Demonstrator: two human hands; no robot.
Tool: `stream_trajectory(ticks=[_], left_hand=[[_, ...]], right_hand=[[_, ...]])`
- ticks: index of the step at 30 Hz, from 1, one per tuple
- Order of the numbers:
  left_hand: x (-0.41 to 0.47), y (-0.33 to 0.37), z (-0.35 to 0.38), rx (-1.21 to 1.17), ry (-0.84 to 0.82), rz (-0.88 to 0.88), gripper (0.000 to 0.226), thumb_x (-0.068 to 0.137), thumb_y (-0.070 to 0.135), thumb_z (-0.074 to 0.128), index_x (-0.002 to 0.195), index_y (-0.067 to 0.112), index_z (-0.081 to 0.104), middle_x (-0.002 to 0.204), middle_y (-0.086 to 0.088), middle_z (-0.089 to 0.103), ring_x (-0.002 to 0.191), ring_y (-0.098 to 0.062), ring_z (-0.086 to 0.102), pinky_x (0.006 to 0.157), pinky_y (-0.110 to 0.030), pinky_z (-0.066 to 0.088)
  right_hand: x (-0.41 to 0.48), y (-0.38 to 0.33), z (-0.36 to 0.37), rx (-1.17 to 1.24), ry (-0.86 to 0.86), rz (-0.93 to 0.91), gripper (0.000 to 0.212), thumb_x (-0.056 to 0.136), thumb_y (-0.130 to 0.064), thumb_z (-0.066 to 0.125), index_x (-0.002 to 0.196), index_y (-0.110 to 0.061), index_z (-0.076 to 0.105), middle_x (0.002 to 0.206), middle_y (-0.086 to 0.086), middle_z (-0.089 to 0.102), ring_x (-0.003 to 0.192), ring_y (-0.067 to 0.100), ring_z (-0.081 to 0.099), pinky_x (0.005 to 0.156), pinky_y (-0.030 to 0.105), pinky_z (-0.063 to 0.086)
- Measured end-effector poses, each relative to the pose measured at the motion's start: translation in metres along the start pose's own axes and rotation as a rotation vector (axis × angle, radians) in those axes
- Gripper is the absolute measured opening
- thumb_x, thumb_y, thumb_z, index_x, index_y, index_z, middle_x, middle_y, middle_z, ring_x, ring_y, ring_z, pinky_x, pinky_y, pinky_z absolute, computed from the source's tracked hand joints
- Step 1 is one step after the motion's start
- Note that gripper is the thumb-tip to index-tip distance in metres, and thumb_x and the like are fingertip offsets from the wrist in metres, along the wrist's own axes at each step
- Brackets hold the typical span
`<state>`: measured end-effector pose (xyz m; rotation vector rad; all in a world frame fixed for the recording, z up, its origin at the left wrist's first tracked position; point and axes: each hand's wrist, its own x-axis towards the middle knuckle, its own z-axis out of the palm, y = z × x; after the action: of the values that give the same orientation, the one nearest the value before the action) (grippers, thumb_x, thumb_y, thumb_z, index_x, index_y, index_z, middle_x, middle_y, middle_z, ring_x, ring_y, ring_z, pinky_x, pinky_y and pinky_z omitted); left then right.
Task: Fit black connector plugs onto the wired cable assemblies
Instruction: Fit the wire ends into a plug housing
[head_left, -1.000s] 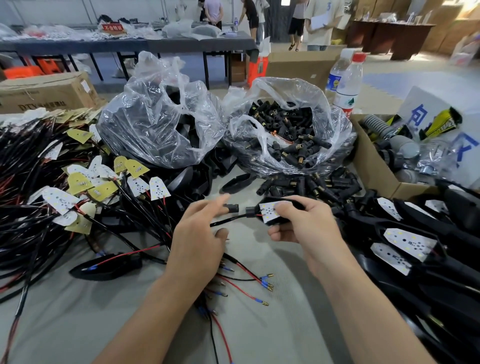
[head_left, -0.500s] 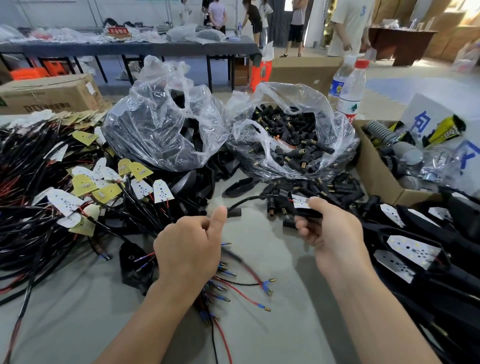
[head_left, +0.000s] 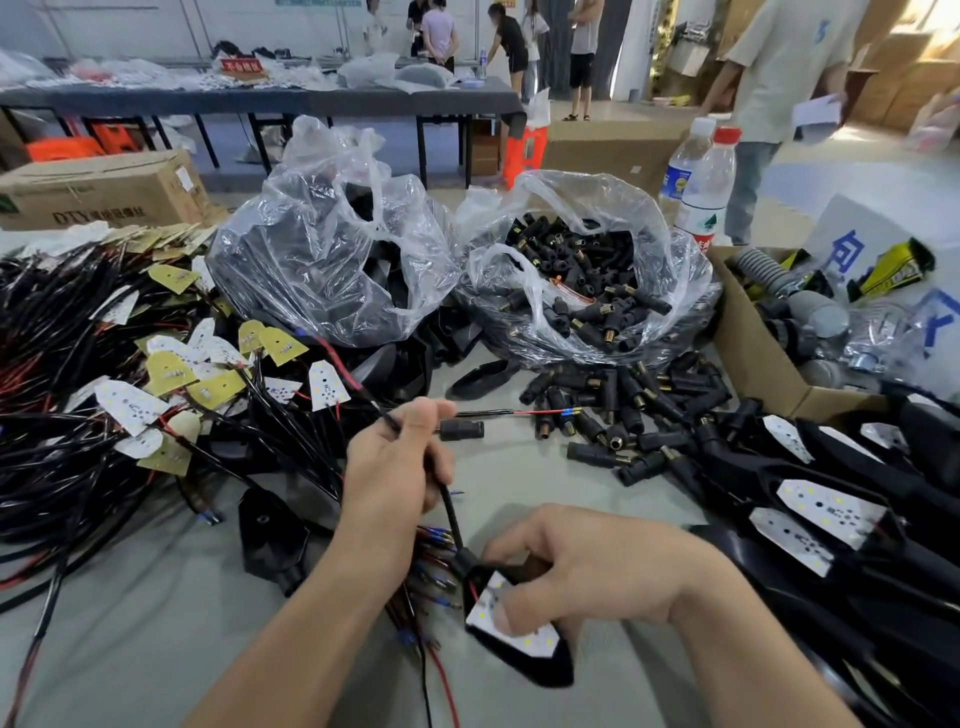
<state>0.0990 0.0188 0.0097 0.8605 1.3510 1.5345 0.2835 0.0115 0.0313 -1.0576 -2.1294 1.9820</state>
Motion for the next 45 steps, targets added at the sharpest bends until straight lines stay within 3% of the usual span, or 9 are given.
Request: stream_trajectory(ticks=[5,7,10,15,26,30,33,38,45], left_hand=[[-0.009,-0.013,0.010,0.218,-0.171,0.072,0.039,0.107,0.031,0.049,0.082,0.016,0.075,0.044,0.002,0.052,0.041,-0.006,0.041,0.043,-0.015,0.034],[-0.007,-0.014,0.009,0.235,-0.172,0.087,0.037,0.107,0.034,0.050,0.084,0.021,0.077,0.049,0.001,0.056,0.046,-0.007,0.045,0.047,-0.014,0.038],[-0.003,-0.013,0.005,0.093,-0.099,0.066,0.026,0.105,0.034,0.053,0.099,0.024,0.076,0.061,0.000,0.065,0.049,-0.006,0.049,0.046,-0.016,0.041],[0.006,-0.010,-0.002,-0.102,-0.020,0.060,0.018,0.097,0.007,0.065,0.084,0.014,0.076,0.070,-0.008,0.071,0.051,-0.010,0.052,0.047,-0.017,0.042],[0.004,-0.009,-0.004,0.130,-0.277,-0.008,0.022,0.100,0.007,0.060,0.087,0.014,0.077,0.061,-0.005,0.065,0.045,-0.011,0.048,0.041,-0.018,0.035],[-0.005,-0.006,0.004,0.187,-0.507,-0.071,0.040,0.107,0.021,0.051,0.078,0.022,0.079,0.052,-0.007,0.054,0.044,-0.018,0.041,0.045,-0.020,0.029],[-0.009,-0.007,0.008,0.287,-0.548,-0.078,0.043,0.110,0.020,0.041,0.084,0.014,0.074,0.042,0.000,0.047,0.036,-0.011,0.035,0.040,-0.019,0.030],[-0.020,-0.009,0.011,0.525,-0.683,-0.033,0.046,0.110,0.018,0.043,0.085,-0.007,0.073,0.041,0.008,0.051,0.041,0.001,0.046,0.050,-0.011,0.036],[-0.027,-0.005,0.016,0.506,-0.831,-0.080,0.037,0.102,0.020,0.054,0.083,-0.004,0.074,0.040,0.003,0.050,0.043,-0.007,0.044,0.061,-0.014,0.046]], right_hand=[[0.006,-0.003,0.006,0.104,0.179,0.003,0.009,0.084,0.000,0.068,0.088,0.007,0.065,0.069,0.009,0.057,0.064,0.025,0.060,0.054,0.033,0.059],[0.010,-0.003,0.008,0.108,0.244,0.001,0.004,0.084,0.001,0.069,0.081,-0.002,0.069,0.064,0.006,0.059,0.060,0.026,0.061,0.054,0.034,0.059],[0.013,-0.001,0.007,0.094,0.281,0.004,0.028,0.084,0.000,0.068,0.064,-0.020,0.064,0.056,-0.003,0.057,0.053,0.020,0.060,0.054,0.033,0.058],[0.009,-0.001,0.003,0.095,0.261,0.016,0.013,0.084,-0.001,0.068,0.076,-0.011,0.067,0.062,-0.002,0.060,0.058,0.021,0.061,0.054,0.032,0.058],[0.005,0.002,-0.003,0.115,0.191,-0.049,0.005,0.092,-0.013,0.073,0.097,-0.010,0.072,0.076,0.003,0.067,0.065,0.014,0.062,0.057,0.023,0.052],[0.011,0.001,-0.011,0.329,0.564,-0.095,0.048,0.103,-0.045,0.052,0.091,-0.003,0.072,0.078,0.011,0.069,0.065,0.022,0.059,0.056,0.026,0.045],[0.017,0.002,-0.017,0.406,0.848,-0.139,0.039,0.104,-0.039,0.053,0.097,-0.007,0.074,0.078,0.008,0.072,0.063,0.020,0.057,0.055,0.028,0.042],[0.024,-0.001,-0.015,0.512,0.849,-0.227,0.028,0.104,-0.026,0.053,0.100,-0.014,0.078,0.087,0.005,0.077,0.074,0.015,0.064,0.068,0.028,0.051],[0.026,0.001,-0.017,0.687,1.062,-0.312,0.046,0.100,-0.007,0.053,0.064,-0.021,0.077,0.061,0.004,0.067,0.059,0.012,0.058,0.058,0.024,0.044]])
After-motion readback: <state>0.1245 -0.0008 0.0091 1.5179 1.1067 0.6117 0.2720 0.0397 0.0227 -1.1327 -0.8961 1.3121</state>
